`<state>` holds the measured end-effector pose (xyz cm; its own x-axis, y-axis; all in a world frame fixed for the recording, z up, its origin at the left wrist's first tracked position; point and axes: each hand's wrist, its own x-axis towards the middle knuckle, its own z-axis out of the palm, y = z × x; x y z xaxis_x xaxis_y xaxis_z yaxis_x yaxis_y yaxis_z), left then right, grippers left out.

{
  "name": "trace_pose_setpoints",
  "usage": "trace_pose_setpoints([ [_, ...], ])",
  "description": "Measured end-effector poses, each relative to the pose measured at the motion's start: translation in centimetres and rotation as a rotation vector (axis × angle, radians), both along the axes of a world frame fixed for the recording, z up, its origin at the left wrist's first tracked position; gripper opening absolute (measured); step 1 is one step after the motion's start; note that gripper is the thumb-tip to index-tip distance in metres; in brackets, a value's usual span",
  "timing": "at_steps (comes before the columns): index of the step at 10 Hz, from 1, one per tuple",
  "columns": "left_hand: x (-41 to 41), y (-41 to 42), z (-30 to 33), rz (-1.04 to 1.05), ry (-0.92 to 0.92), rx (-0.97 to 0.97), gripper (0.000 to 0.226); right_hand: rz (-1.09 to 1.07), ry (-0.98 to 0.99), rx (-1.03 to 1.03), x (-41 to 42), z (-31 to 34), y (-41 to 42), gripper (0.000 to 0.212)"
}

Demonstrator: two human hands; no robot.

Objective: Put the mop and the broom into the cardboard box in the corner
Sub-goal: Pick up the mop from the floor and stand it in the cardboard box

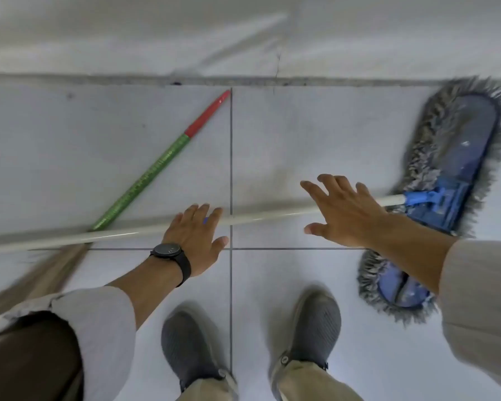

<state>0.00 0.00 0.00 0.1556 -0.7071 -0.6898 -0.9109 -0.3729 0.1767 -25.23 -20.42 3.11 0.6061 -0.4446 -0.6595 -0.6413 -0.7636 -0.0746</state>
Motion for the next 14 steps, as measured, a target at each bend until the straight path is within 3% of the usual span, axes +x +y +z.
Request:
trace_pose_setpoints([
  [2, -0.8, 1.1, -11.3, 0.04, -0.038, -0.24, 0.04, -0.015, 0.04, 0.016, -1.4, -12.9, 1.5, 0.069],
  [3, -0.8, 1.5, -12.5, 0.027, -0.037, -0.293, 0.032, -0.015, -0.018, -0.014, -1.3, -14.0, 1.3, 0.062],
  [4, -0.5, 1.3, -8.6, 0.028, -0.052, -0.279, 0.022, 0.008, -0.017, -0.022, -1.2, -10.4, 1.6, 0.053],
  [5, -0.3, 1.5, -2.3, 0.031, -0.06, -0.296, 0.02, 0.008, -0.062, -0.054, -1.0, -4.3, 2.0, 0.051],
  [8, 1.7, 1.4, 38.7, 0.063, -0.143, -0.485, 0.034, -0.043, -0.254, -0.132, 1.0, 37.0, 1.9, 0.067],
  [9, 0.6, 2.9, 46.9, 0.209, -0.28, -0.516, 0.04, -0.028, -0.312, -0.172, 1.3, 45.5, 2.7, 0.067],
  [10, -1.8, 5.8, 56.7, 1.309, -0.114, -0.648, 0.064, -0.007, -0.358, -0.241, 1.5, 55.0, 5.0, 0.058],
  [11, -1.8, 7.0, 61.2, 2.273, 0.763, -0.785, 0.08, 0.015, -0.362, -0.287, 1.5, 58.3, 7.1, 0.052],
  [12, -1.0, 10.3, 64.7, 2.625, 1.713, -1.007, 0.078, 0.098, -0.376, -0.336, 0.6, 62.2, 10.8, 0.048],
  [13, -0.8, 13.7, 66.9, 2.69, 1.646, -1.074, 0.064, 0.185, -0.384, -0.369, 1.1, 64.6, 13.0, 0.049],
  [14, -0.6, 21.9, 69.4, 2.634, 1.649, -1.263, 0.054, 0.366, -0.386, -0.371, 4.9, 67.5, 17.8, 0.048],
])
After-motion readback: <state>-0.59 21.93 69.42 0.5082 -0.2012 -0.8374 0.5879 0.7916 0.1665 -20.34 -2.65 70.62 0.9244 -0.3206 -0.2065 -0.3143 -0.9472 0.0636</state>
